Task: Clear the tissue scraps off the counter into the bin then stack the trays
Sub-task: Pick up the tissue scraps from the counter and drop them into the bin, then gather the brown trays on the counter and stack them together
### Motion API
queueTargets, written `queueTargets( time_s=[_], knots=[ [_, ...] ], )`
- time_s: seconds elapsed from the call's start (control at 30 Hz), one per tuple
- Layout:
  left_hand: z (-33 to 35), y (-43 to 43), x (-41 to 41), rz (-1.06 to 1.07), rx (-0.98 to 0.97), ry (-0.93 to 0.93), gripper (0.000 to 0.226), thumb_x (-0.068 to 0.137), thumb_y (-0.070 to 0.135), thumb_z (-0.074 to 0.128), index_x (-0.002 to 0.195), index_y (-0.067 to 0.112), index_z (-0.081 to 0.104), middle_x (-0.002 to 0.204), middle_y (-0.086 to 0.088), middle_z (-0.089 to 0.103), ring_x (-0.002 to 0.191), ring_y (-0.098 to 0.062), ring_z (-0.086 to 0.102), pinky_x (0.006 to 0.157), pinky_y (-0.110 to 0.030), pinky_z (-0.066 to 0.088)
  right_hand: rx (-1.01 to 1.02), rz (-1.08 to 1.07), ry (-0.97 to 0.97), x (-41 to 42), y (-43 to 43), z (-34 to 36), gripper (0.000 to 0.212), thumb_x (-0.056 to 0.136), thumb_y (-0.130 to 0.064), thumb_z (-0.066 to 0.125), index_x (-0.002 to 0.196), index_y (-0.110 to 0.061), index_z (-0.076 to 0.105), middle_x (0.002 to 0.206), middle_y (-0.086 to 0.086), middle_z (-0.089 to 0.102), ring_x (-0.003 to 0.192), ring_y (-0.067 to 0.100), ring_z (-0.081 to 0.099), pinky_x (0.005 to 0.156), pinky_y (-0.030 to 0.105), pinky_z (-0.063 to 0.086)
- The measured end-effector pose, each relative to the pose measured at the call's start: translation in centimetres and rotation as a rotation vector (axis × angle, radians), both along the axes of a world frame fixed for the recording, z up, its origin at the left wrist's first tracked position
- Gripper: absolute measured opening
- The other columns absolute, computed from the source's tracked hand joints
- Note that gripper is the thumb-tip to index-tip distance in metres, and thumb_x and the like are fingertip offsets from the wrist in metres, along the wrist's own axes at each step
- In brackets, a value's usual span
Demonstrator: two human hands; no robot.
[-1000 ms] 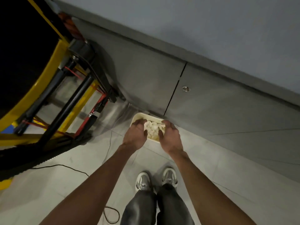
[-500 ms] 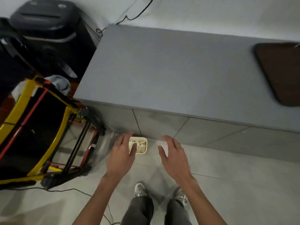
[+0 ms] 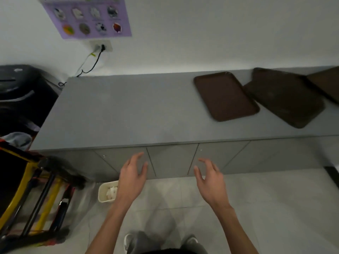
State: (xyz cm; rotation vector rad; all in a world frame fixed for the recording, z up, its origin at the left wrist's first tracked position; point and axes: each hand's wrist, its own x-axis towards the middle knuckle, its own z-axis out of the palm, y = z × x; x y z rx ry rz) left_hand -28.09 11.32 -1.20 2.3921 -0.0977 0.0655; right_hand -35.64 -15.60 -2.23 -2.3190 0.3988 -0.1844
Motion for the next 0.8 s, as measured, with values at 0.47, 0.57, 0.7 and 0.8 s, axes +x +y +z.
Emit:
queueTargets(
  time_s=[0.47, 0.57, 0.7, 0.8],
  knots=[
    [-0.9, -23.3, 8.6, -0.208, -0.070, 0.029, 0.027, 0.099, 0.022, 0.066, 0.125, 0.015, 0.065, 0.120, 0.002, 0.074, 0.111, -0.015, 0.070, 0.098, -0.034, 0.055, -0.057, -0.271, -0.050, 2.4, -23.7, 0.6, 0.022, 0.103, -0.034, 0.063, 0.123, -0.024, 0.065, 0.117, 0.001, 0.073, 0.105, 0.023, 0.069, 0.086, 0.031, 0.052],
    [-1.9, -28.3, 12.4, -0.274, -0.074, 0.034, 0.028, 0.098, 0.019, 0.066, 0.125, 0.013, 0.065, 0.120, 0.000, 0.074, 0.111, -0.017, 0.069, 0.096, -0.035, 0.055, -0.067, -0.321, -0.012, 4.6, -27.7, 0.2, 0.021, 0.103, -0.034, 0.062, 0.123, -0.027, 0.065, 0.121, -0.002, 0.073, 0.111, 0.023, 0.069, 0.091, 0.036, 0.055],
    [-3.8, -34.5, 17.7, -0.308, -0.038, 0.036, 0.030, 0.096, 0.016, 0.068, 0.126, 0.014, 0.066, 0.124, -0.005, 0.072, 0.117, -0.025, 0.066, 0.103, -0.037, 0.052, -0.060, -0.371, 0.034, 7.4, -32.3, 0.0, 0.024, 0.105, -0.039, 0.058, 0.126, -0.029, 0.065, 0.126, -0.005, 0.071, 0.114, 0.019, 0.068, 0.093, 0.035, 0.056],
    [-5.6, -38.3, 22.1, -0.187, -0.061, 0.117, 0.042, 0.095, 0.015, 0.070, 0.135, 0.010, 0.059, 0.133, -0.016, 0.064, 0.124, -0.035, 0.061, 0.107, -0.042, 0.047, -0.063, -0.397, 0.053, 9.9, -35.4, 0.0, 0.026, 0.106, -0.040, 0.057, 0.127, -0.027, 0.065, 0.127, -0.005, 0.071, 0.113, 0.018, 0.069, 0.091, 0.033, 0.056]
  ],
)
